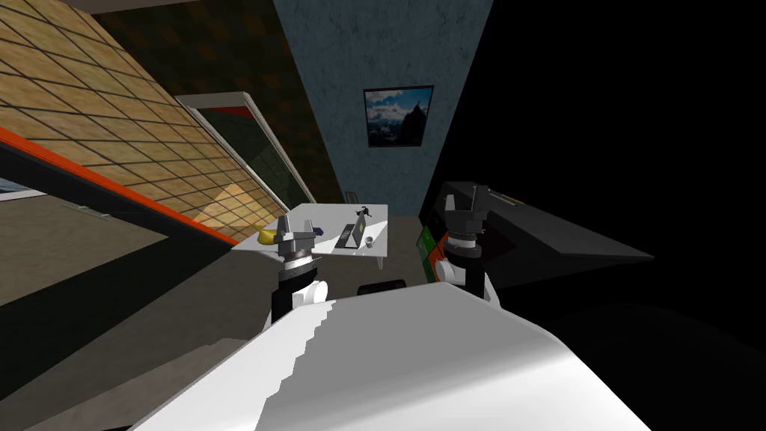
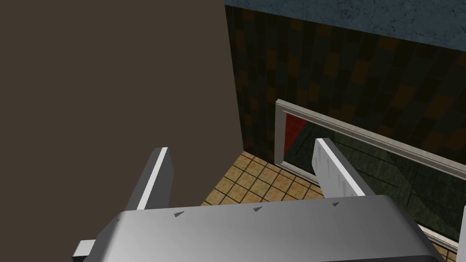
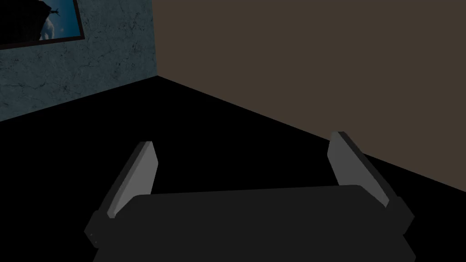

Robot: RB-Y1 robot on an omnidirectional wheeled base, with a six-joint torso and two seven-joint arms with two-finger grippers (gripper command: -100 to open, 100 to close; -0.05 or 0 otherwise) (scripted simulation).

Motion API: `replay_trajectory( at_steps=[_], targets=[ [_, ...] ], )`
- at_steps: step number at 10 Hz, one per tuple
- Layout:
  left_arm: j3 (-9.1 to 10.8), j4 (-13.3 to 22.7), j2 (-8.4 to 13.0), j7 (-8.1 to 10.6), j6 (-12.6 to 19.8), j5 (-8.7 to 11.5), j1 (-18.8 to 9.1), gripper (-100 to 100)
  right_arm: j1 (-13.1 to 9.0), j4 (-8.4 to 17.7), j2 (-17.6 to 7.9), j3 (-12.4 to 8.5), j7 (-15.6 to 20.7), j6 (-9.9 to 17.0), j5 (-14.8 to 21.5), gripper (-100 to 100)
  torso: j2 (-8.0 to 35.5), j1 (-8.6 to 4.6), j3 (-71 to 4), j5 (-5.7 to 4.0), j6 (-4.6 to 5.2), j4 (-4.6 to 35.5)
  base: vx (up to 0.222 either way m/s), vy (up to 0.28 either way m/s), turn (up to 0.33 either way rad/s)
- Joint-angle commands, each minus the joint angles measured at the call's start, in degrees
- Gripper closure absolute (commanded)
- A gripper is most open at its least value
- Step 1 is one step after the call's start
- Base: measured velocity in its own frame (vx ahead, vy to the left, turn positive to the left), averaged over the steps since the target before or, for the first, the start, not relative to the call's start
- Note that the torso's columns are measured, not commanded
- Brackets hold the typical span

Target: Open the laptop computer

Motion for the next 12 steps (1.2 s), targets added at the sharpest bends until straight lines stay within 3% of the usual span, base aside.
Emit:
replay_trajectory(
  at_steps=[1, 9, 10, 12],
  targets=[
    [0.0, 0.0, 0.0, 0.0, 0.0, 0.0, 0.0, 0, 0.0, 0.0, 0.0, 0.0, 0.0, 0.0, 0.0, 0, 2.32, 0.0, -4.67, 0.0, 0.0, 2.35, 0.0, 0.0, 0.0],
    [0.0, -0.02, 0.0, 0.0, -0.01, 0.0, 0.0, 0, 0.0, -0.02, 0.0, 0.0, 0.0, 0.0, 0.0, 0, 35.39, 0.0, -70.73, 0.0, 0.0, 35.37, 0.0, 0.0, 0.0],
    [0.26, 0.85, 2.55, -0.42, 0.45, -0.38, -0.44, -100, 0.0, -0.02, 0.0, 0.0, 0.0, 0.0, 0.0, 0, 39.62, 0.0, -79.19, 0.0, 0.0, 39.6, 0.015, -0.011, 0.006],
    [0.61, 2.06, 4.37, -1.0, 1.08, -0.89, -1.05, -100, 0.01, 0.01, 0.0, 0.0, 0.0, 0.0, 0.0, 0, 42.03, -0.05, -84.28, -0.01, 0.0, 42.04, 0.019, -0.029, 0.007]
  ],
)
